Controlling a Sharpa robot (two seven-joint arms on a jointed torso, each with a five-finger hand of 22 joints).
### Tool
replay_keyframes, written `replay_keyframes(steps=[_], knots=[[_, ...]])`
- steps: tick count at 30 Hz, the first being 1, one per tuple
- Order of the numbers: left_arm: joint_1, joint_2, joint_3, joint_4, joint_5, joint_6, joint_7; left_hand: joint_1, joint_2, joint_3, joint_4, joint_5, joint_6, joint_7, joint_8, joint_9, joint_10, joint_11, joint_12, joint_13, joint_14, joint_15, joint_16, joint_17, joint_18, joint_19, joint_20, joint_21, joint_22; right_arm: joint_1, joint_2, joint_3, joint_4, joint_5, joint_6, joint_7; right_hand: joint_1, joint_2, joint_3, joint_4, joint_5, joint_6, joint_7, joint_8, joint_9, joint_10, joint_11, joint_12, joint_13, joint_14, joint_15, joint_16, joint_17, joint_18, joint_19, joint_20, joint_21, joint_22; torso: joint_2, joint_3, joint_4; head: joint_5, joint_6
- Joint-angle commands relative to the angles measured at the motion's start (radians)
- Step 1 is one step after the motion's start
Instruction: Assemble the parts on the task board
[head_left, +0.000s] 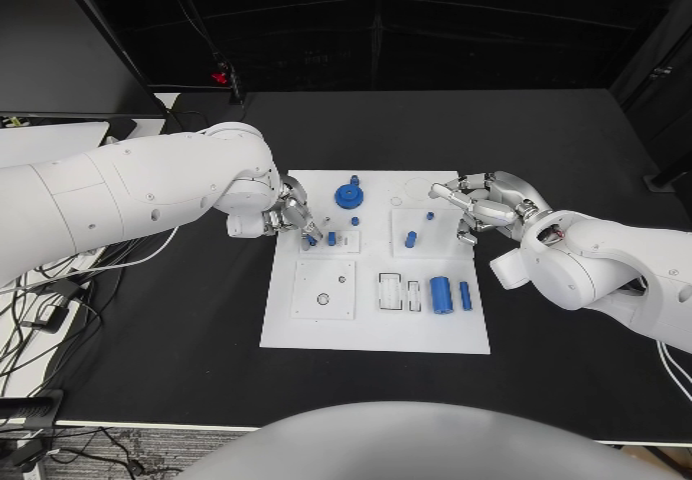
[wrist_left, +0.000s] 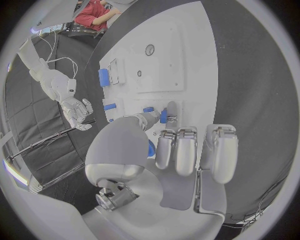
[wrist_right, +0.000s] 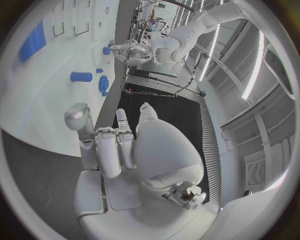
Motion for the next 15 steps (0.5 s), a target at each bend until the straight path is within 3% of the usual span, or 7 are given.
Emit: replay_keyframes(steps=[1,15], knots=[[-0.010,0.000,-0.007,-0.001,-0.008,0.010,-0.028,0.022,0.004,-0.012,-0.005,0.006,-0.079,-0.019,-0.009,-0.013,0.104,0.006,-0.001,0.263,0.105,0.009,0.001,0.263,-0.007,0.104,0.005,0.003,0.263,0.001,0.000,0.000,0.002,-0.002,0.004,0.009,0.007,-0.001,-0.006,0.001,0.004,-0.007,-0.001,0.004,-0.001,0.110,0.002,-0.006,0.093,0.055,0.000,-0.001,0.178,0.006,-0.007,0.000,-0.004,0.001,0.000,0.0001,-0.0003,0.000,0.000],[-0.010,-0.002,-0.007,-0.002,-0.027,0.007,-0.032,0.048,0.017,-0.018,-0.016,0.013,-0.082,-0.021,-0.001,-0.012,0.104,0.006,-0.001,0.263,0.105,0.009,0.001,0.263,-0.007,0.104,0.007,0.003,0.263,0.001,0.000,0.000,0.001,-0.002,0.005,0.008,0.007,-0.001,-0.006,0.001,0.004,-0.007,-0.001,0.004,-0.001,0.110,0.002,-0.006,0.093,0.055,0.000,-0.001,0.178,0.006,-0.007,0.000,-0.004,0.001,-0.001,0.0004,0.0006,0.000,0.000]])
